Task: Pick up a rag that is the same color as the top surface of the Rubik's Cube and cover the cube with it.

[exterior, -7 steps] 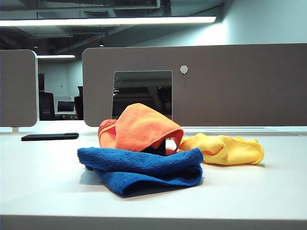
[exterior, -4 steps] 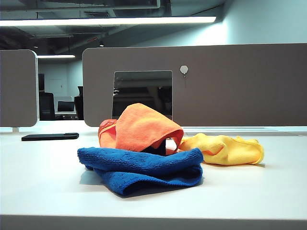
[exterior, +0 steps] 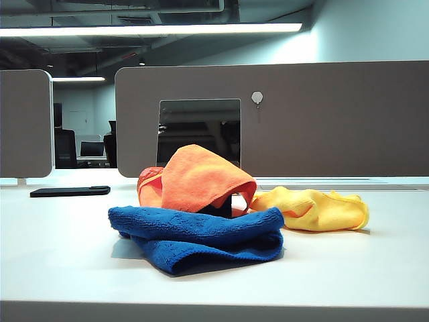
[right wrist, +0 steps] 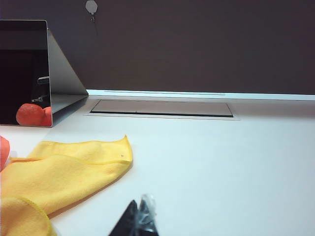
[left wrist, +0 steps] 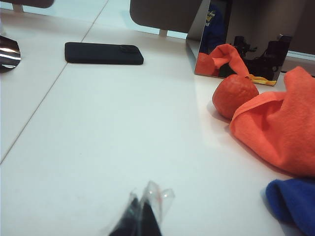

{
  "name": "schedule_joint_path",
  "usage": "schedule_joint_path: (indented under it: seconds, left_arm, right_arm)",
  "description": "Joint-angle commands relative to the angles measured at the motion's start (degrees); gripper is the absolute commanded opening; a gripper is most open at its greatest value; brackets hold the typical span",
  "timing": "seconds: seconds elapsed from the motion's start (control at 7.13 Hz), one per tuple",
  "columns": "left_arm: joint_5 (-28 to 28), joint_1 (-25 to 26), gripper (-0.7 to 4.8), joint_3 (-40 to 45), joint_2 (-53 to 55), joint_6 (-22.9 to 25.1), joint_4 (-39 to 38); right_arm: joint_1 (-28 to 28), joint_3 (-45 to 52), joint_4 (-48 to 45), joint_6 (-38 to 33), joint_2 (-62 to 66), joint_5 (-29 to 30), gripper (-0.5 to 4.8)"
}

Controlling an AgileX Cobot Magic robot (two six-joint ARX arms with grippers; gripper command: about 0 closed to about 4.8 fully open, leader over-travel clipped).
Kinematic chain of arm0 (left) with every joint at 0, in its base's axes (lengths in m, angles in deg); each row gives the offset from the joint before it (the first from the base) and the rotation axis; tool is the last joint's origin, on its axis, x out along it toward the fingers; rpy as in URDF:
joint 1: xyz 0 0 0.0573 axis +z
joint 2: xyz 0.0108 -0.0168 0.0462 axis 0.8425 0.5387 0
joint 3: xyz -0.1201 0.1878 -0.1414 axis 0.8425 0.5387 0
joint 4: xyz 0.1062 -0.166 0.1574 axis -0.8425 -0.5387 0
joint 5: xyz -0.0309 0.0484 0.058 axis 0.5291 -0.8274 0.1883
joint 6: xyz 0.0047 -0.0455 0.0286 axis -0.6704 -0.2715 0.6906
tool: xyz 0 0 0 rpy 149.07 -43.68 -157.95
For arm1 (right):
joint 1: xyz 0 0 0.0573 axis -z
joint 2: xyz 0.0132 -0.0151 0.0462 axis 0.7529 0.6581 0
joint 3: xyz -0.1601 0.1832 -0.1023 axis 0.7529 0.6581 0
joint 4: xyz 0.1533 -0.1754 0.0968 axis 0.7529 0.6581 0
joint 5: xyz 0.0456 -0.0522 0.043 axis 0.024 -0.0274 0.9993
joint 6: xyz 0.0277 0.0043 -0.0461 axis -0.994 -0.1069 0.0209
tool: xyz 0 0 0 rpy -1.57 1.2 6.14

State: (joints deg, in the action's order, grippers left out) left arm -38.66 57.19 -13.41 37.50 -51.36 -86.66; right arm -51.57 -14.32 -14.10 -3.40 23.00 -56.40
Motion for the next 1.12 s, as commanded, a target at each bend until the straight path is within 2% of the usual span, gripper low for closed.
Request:
schedule_joint_path:
  seconds: [0.14, 0.42, 0.56, 0.7, 0.84, 1.12]
  left_arm:
    - [2.78, -0.09, -0.06, 2.86, -0.02, -0.15, 4.24]
    - [1.01, -0.09, -0.06, 5.22, -0.02, 0.55, 2.86]
    - [0.63, -0.09, -0.06, 5.22, -0.02, 2.71, 5.14]
    - [0.66, -0.09, -0.06, 5.22, -0.02, 6.36, 6.38]
    - [2.86, -0.11, -0.06, 5.22, 0.0, 16.55, 0.96]
    - [5.16, -0.11, -0.06, 5.22, 0.02, 17.84, 2.71]
  right_arm:
    - [-0.04, 0.04, -1.36, -0.2, -0.07, 0.15, -0.05]
    - [-0.07, 0.04, -1.33, -0.2, -0.07, 0.17, -0.05]
    - [-0.07, 0.04, -1.33, -0.2, -0.07, 0.22, -0.05]
    - [-0.07, 0.04, -1.31, -0.2, -0.07, 0.37, -0.05]
    - [-0.07, 0.04, -1.05, -0.22, -0.07, 0.57, -0.05]
    - [-0.09, 0.04, -0.92, -0.31, -0.07, 0.57, -0.05]
